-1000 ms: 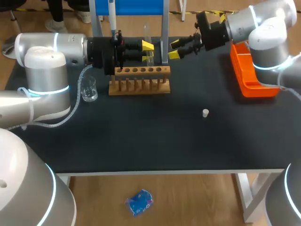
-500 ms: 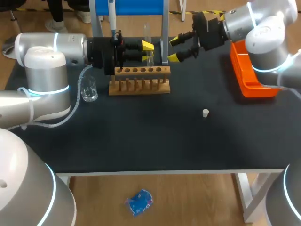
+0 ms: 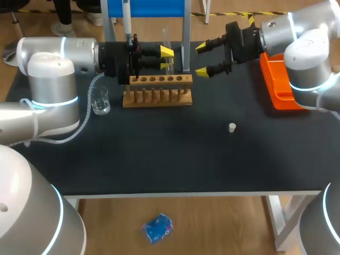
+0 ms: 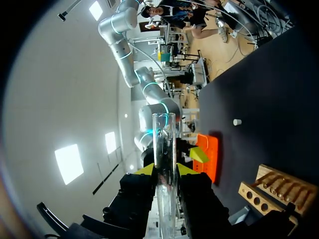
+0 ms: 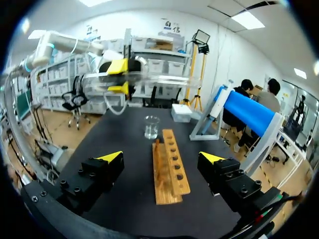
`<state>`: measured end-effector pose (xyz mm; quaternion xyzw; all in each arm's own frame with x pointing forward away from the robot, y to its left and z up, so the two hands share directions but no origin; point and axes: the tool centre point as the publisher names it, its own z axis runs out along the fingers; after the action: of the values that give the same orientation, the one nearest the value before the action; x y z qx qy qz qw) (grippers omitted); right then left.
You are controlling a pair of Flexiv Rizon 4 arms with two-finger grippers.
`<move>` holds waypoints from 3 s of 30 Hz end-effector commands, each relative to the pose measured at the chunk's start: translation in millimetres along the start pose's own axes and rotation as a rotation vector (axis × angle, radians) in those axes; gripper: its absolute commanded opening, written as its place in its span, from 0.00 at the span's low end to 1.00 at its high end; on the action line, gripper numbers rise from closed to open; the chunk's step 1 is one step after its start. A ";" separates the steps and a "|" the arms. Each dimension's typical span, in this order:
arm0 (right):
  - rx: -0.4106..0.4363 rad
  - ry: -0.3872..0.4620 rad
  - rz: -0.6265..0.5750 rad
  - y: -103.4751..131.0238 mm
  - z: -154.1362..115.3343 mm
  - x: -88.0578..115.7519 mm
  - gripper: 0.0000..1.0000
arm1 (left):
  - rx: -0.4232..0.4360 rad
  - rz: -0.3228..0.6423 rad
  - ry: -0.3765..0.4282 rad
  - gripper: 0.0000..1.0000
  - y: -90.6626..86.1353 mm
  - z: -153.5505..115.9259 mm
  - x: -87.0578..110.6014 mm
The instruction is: Invert the test tube, pick up the pipette, mount the tip to pipette, aspirate from beaker and dispense into the tube, eject the tip, return the pipette, and cap with the stopper.
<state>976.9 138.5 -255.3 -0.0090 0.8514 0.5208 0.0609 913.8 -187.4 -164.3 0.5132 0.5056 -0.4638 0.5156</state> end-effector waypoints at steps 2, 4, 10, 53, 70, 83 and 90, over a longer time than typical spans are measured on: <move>0.017 0.010 -0.004 -4.4 10.7 2.0 1.00 | -0.002 0.001 0.001 0.00 -0.9 -0.6 -0.8; 0.017 0.010 -0.011 -6.9 14.0 1.0 1.00 | -0.002 0.001 0.001 0.00 -0.9 -0.6 -0.8; 0.006 0.003 -0.026 -21.2 24.8 -3.6 1.00 | -0.002 0.001 0.001 0.00 -0.9 -0.6 -0.8; -0.027 0.004 0.004 -27.3 30.2 -9.2 1.00 | 0.047 -0.589 -0.082 0.00 21.5 -10.3 -32.0; -0.027 0.004 0.004 -27.3 30.2 -9.2 1.00 | 0.038 -0.628 -0.102 0.00 22.7 -11.0 -33.4; -0.027 0.004 0.004 -27.3 30.2 -9.2 1.00 | 0.047 -1.071 -0.198 0.00 24.9 -14.6 -48.3; -0.027 0.004 0.004 -27.3 30.2 -9.2 1.00 | -0.037 -1.233 -0.015 0.00 26.3 -11.8 -23.3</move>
<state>991.1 152.9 -291.7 -0.0086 0.8448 0.5318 0.0578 937.3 -175.6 -141.7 0.1345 0.6679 -0.6987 0.2180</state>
